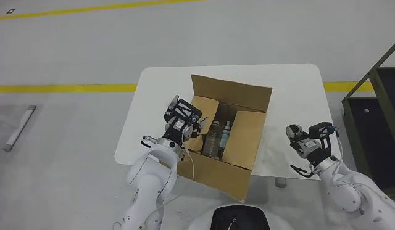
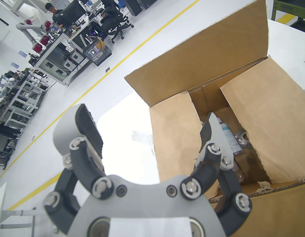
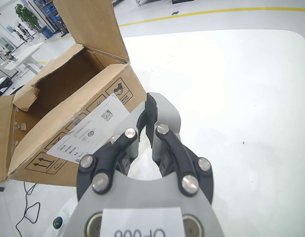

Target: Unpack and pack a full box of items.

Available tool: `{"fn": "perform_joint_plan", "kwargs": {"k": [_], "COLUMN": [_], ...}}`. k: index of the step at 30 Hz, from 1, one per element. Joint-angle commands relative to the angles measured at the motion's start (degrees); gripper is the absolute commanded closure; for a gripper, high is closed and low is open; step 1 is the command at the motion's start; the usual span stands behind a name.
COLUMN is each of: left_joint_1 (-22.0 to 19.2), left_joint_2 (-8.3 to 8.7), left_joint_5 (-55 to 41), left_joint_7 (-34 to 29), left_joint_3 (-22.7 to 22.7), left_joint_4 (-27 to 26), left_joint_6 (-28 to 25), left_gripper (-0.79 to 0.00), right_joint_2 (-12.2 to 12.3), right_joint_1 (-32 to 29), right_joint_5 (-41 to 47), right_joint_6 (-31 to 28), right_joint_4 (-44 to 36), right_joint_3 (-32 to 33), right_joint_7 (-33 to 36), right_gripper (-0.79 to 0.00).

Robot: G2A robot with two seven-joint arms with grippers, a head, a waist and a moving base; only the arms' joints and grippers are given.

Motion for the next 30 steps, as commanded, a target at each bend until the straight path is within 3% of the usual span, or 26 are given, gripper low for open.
{"fn": "perform_joint_plan", "kwargs": {"k": [1,11,12,21,22,23,24,30], "left_joint_1": [0.0,0.0,0.0,0.62,0.74,0.86,0.96,1.2], "left_joint_2": [0.0,0.0,0.0,0.09,0.13,0.18,0.22,0.37], "left_joint_5": [0.0,0.0,0.0,0.16,0.27,0.38,0.42,0.55], "left_joint_7": [0.0,0.0,0.0,1.21,1.48,1.64,1.74,1.66], "left_joint_3": [0.0,0.0,0.0,-0.06,-0.08,-0.16,-0.23,-0.65], "left_joint_4": [0.0,0.0,0.0,0.14,0.12,0.07,0.01,-0.23], "left_joint_6": [0.0,0.0,0.0,0.61,0.7,0.82,0.86,1.0], "left_gripper": [-0.785,-0.785,-0.785,-0.785,-0.785,-0.785,-0.785,-0.785], "right_joint_2": [0.0,0.0,-0.01,0.04,0.05,-0.01,-0.12,-1.07], "right_joint_1": [0.0,0.0,0.02,-1.01,-0.9,-0.69,-0.37,4.14], "right_joint_5": [0.0,0.0,-0.08,-6.24,-7.67,-8.52,-8.64,-10.8], "right_joint_6": [0.0,0.0,-0.01,1.4,1.73,2.15,2.32,5.03], "right_joint_4": [0.0,0.0,-0.11,-4.19,-4.27,-4.28,-4.07,-0.36], "right_joint_3": [0.0,0.0,0.02,1.25,1.2,0.83,0.29,-4.12], "right_joint_7": [0.0,0.0,-0.07,0.21,0.56,0.84,1.14,3.2], "right_gripper": [0.0,0.0,-0.785,-0.785,-0.376,-0.234,0.0,0.0]}}
